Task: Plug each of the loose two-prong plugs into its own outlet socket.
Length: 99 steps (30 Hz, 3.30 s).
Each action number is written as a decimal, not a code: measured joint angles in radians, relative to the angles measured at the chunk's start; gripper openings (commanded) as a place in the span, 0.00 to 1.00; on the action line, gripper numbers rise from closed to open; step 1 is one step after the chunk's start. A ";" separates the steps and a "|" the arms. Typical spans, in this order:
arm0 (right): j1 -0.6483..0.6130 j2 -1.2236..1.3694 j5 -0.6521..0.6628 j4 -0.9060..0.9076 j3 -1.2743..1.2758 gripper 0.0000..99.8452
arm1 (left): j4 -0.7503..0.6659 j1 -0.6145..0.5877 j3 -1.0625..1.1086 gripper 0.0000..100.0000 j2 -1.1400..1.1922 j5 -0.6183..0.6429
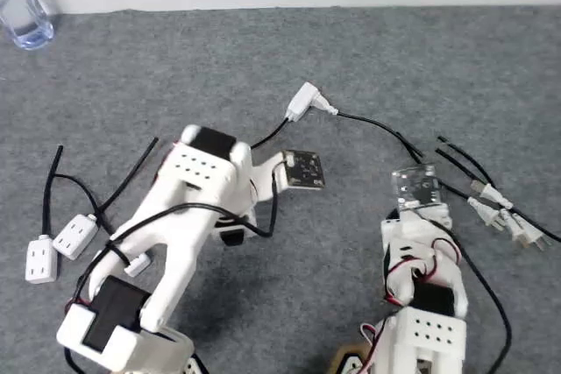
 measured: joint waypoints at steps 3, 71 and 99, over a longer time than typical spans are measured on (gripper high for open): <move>0.046 -0.066 -0.037 0.000 0.025 0.07 | -0.112 0.028 0.057 0.01 0.000 0.068; 0.077 -0.230 -0.057 0.000 0.091 0.20 | 0.215 -0.445 -0.669 0.25 -0.239 0.738; 0.146 -0.089 0.081 0.591 -0.647 0.19 | -0.624 -0.635 1.065 0.25 -1.043 0.652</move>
